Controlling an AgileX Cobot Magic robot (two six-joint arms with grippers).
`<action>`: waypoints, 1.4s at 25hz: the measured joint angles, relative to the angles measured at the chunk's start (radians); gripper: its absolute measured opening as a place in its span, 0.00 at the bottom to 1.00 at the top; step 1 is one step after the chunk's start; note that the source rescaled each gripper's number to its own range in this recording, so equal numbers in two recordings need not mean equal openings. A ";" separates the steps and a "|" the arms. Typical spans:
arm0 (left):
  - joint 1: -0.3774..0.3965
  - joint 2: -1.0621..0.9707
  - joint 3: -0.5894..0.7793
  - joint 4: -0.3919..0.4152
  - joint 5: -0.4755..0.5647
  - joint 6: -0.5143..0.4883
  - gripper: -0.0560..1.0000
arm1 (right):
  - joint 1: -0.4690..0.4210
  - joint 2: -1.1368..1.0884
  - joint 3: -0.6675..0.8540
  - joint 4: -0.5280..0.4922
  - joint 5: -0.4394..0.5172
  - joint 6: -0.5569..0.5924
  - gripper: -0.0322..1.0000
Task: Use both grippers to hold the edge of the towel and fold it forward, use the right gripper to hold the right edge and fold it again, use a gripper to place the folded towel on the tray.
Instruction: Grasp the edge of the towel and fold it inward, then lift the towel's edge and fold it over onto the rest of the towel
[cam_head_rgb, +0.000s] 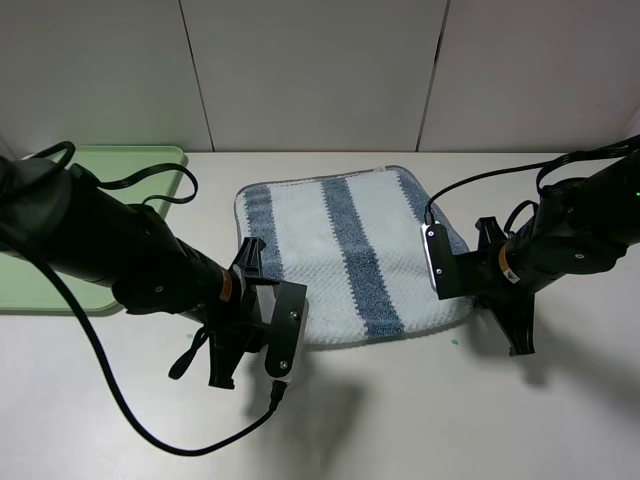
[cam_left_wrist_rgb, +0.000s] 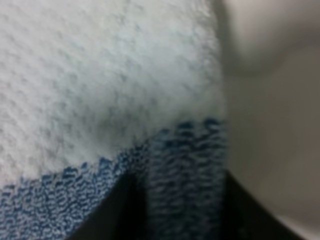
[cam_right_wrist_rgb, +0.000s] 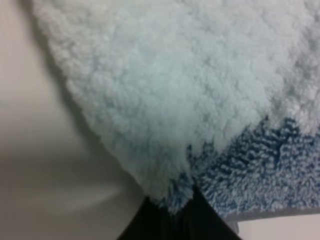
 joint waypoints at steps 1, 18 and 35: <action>0.000 0.000 0.000 0.001 0.002 0.000 0.27 | 0.000 0.000 0.000 0.000 0.000 0.000 0.03; 0.000 -0.006 0.003 0.004 0.020 0.003 0.06 | -0.002 -0.015 0.002 0.021 -0.009 0.014 0.03; 0.000 -0.186 -0.007 0.004 0.196 0.004 0.05 | 0.000 -0.188 0.017 0.180 0.010 0.018 0.03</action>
